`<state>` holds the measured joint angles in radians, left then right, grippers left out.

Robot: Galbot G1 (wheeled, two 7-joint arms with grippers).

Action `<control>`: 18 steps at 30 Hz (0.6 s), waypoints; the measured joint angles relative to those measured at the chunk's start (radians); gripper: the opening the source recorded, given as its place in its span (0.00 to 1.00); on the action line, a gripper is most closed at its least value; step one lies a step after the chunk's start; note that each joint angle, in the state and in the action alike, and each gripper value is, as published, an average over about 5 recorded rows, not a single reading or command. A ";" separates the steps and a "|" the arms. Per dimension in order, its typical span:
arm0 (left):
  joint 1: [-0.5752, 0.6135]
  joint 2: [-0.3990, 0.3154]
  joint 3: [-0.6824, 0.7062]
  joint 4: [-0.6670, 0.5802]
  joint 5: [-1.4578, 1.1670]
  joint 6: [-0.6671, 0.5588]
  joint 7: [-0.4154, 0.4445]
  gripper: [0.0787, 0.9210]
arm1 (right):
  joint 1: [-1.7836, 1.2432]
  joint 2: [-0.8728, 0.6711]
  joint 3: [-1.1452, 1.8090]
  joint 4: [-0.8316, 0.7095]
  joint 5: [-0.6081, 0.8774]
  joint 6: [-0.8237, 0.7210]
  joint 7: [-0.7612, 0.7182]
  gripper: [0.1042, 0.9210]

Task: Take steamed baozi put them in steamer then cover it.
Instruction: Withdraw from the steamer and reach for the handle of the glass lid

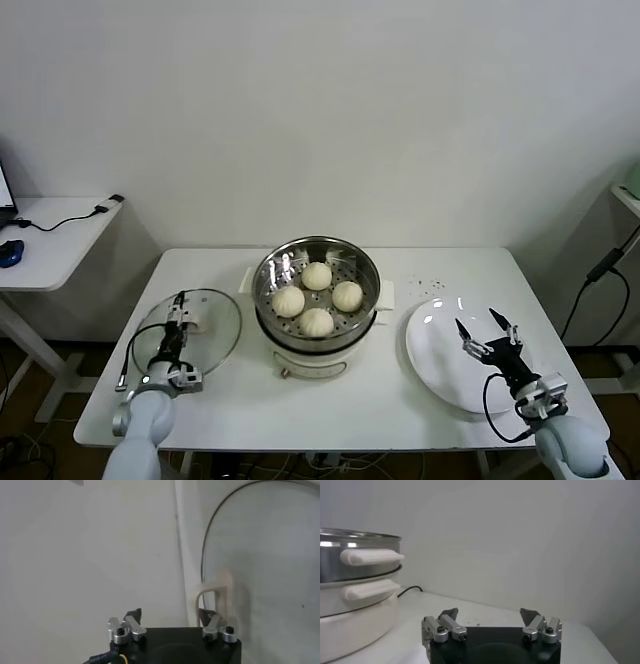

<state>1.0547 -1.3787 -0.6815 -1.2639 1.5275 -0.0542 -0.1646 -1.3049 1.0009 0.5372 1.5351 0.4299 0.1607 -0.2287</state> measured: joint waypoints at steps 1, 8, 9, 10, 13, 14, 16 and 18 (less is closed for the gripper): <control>-0.001 0.001 0.000 0.003 -0.002 -0.001 0.000 0.71 | 0.000 0.001 0.000 -0.002 -0.003 0.001 -0.001 0.88; -0.004 0.003 0.001 0.014 -0.020 -0.006 0.007 0.47 | 0.004 0.009 0.000 -0.016 -0.027 0.011 -0.010 0.88; -0.004 0.003 0.001 0.015 -0.023 -0.007 0.008 0.44 | 0.005 0.010 0.000 -0.018 -0.030 0.012 -0.010 0.88; -0.003 0.003 0.002 0.015 -0.027 -0.007 0.008 0.40 | 0.006 0.010 -0.001 -0.020 -0.033 0.013 -0.011 0.88; -0.001 0.003 0.003 0.015 -0.038 -0.007 0.007 0.30 | 0.011 0.007 -0.005 -0.022 -0.040 0.013 -0.011 0.88; 0.000 0.003 0.004 0.014 -0.041 -0.007 0.007 0.27 | 0.013 0.006 -0.007 -0.023 -0.042 0.013 -0.011 0.88; 0.002 0.005 0.005 0.011 -0.050 -0.007 0.006 0.19 | 0.017 0.004 -0.009 -0.024 -0.044 0.013 -0.011 0.88; 0.006 0.009 0.007 0.004 -0.059 -0.006 0.007 0.14 | 0.021 0.001 -0.011 -0.027 -0.046 0.013 -0.011 0.88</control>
<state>1.0607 -1.3693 -0.6746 -1.2598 1.4690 -0.0601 -0.1581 -1.2840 1.0017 0.5257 1.5079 0.3843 0.1741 -0.2400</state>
